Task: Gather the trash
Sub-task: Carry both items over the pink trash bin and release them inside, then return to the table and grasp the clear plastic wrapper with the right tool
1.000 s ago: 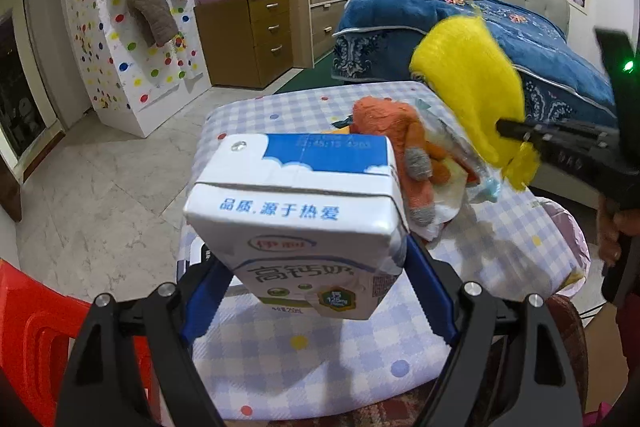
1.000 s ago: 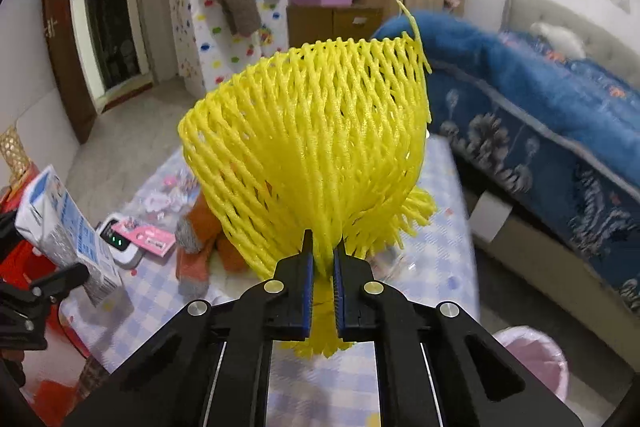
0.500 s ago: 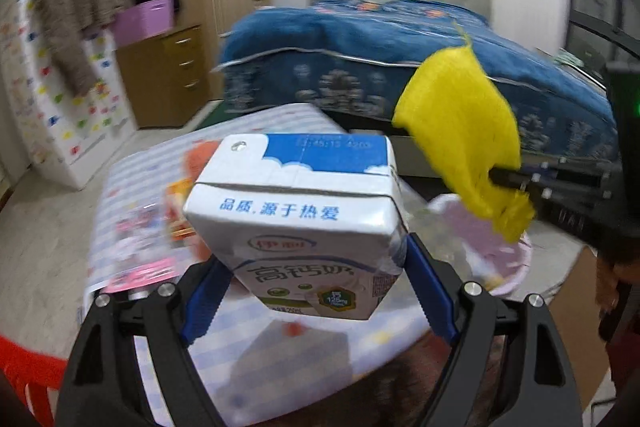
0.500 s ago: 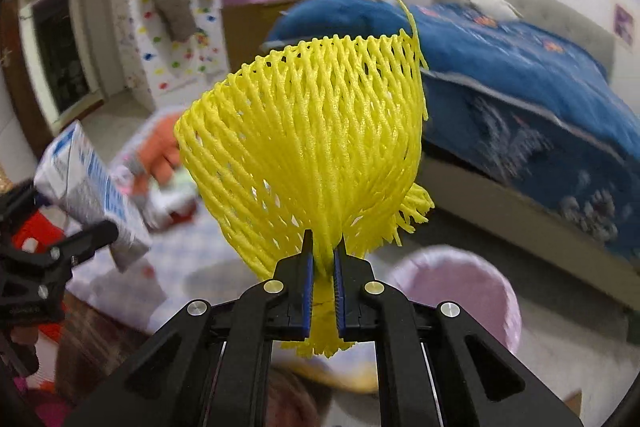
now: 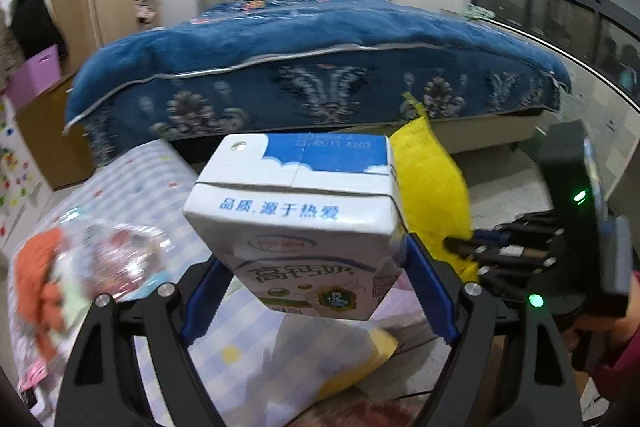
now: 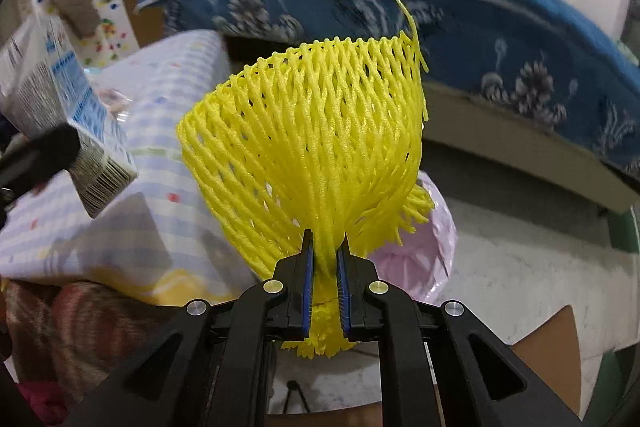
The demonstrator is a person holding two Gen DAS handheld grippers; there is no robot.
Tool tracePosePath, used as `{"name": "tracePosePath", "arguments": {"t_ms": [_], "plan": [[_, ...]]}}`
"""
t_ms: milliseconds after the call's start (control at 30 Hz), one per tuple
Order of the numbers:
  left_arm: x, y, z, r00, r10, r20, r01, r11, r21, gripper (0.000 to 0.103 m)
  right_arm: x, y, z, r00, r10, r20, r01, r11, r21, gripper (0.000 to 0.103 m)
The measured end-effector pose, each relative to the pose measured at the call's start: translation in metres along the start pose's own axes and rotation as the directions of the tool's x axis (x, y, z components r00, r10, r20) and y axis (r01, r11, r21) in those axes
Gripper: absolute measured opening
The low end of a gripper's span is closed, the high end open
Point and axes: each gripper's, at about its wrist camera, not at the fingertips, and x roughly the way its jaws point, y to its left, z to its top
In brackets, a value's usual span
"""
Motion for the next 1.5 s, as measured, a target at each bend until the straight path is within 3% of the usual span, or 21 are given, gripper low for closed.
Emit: {"name": "tracePosePath", "arguments": {"t_ms": [233,400,500,733,967,1267,1500], "plan": [[0.047,-0.021,0.017,0.997,-0.064,-0.037,0.065,0.997,0.036,0.081,0.042,-0.024,0.000,0.999,0.010,-0.048,-0.008,0.999,0.044,0.020],[0.075,-0.031,0.027,0.993,-0.105,-0.056,0.108,0.993,0.049,0.082,0.053,-0.037,-0.001,1.000,0.016,-0.027,-0.014,0.997,0.073,0.065],[0.089,-0.034,0.032,0.991,-0.116,-0.062,0.119,0.992,0.045,0.095,0.057,-0.047,-0.002,0.999,0.021,-0.025,-0.018,0.995,0.101,0.067],[0.091,-0.024,0.032,0.991,-0.106,-0.083,0.107,0.994,0.014,0.096,0.041,-0.063,-0.015,0.999,-0.015,-0.039,0.021,0.987,0.157,0.068],[0.050,0.012,0.010,0.997,-0.009,-0.083,0.005,0.999,-0.043,0.096,0.000,-0.054,-0.019,1.000,-0.012,0.010,0.011,0.984,0.180,0.068],[-0.026,0.055,-0.034,0.990,0.123,-0.071,-0.130,0.986,-0.103,0.096,-0.042,0.010,0.000,0.994,0.055,0.095,-0.061,0.996,0.060,0.068],[-0.077,0.091,-0.073,0.977,0.194,-0.088,-0.208,0.960,-0.189,0.096,-0.069,0.081,0.012,0.979,0.142,0.145,-0.131,0.988,-0.085,0.068]]}}
